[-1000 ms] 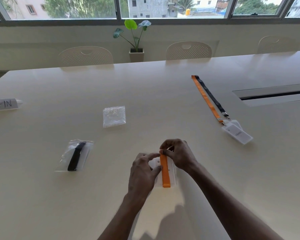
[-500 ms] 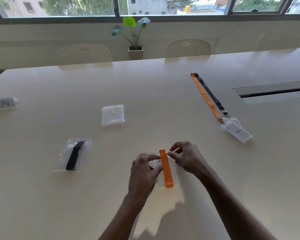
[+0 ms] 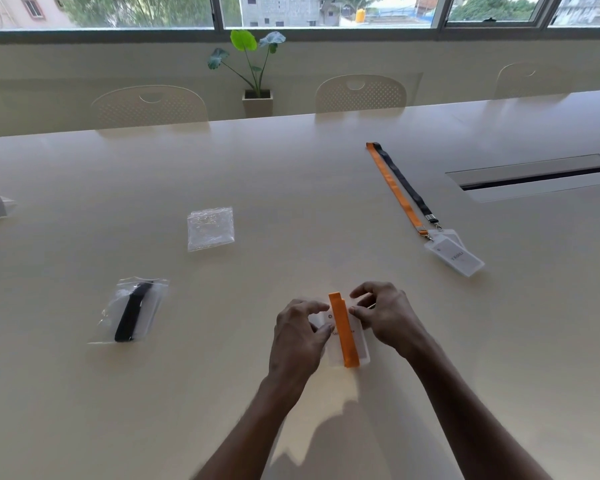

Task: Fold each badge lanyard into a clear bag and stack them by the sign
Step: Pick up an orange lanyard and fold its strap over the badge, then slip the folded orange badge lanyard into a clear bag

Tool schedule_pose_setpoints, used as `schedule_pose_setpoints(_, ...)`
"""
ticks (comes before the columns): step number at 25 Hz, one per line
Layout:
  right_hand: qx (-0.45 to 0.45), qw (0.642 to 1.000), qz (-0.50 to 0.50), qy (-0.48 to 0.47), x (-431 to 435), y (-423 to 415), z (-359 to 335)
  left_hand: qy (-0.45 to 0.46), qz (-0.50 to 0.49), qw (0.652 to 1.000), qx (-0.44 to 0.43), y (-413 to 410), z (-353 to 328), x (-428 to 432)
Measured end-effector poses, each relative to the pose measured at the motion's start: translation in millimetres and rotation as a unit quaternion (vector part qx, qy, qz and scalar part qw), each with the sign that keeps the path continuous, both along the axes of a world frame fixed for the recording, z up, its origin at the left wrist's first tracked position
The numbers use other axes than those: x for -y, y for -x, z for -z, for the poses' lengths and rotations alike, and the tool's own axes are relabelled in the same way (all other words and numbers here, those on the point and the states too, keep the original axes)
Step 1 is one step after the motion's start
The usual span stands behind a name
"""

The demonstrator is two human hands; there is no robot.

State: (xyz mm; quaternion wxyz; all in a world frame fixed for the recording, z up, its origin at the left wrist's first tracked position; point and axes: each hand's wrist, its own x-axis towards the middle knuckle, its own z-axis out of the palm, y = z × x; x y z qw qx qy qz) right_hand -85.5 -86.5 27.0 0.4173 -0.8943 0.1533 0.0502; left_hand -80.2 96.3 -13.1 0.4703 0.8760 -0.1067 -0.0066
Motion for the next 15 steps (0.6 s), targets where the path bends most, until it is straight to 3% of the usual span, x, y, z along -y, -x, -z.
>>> schedule_pose_setpoints(5,0.09,0.985,0.012,0.145,-19,-19,-28,-0.019,-0.046,0.999,0.018,-10,-11,-27)
schedule_pose_setpoints(9,0.162,0.978,-0.01,0.127,-70,-61,-54,-0.029,-0.109,0.993,0.043,-40,-25,-69)
schedule_pose_setpoints(15,0.13,0.985,-0.066,0.088,-157,-141,-45,-0.13,-0.141,0.976,0.105,-112,-33,-129)
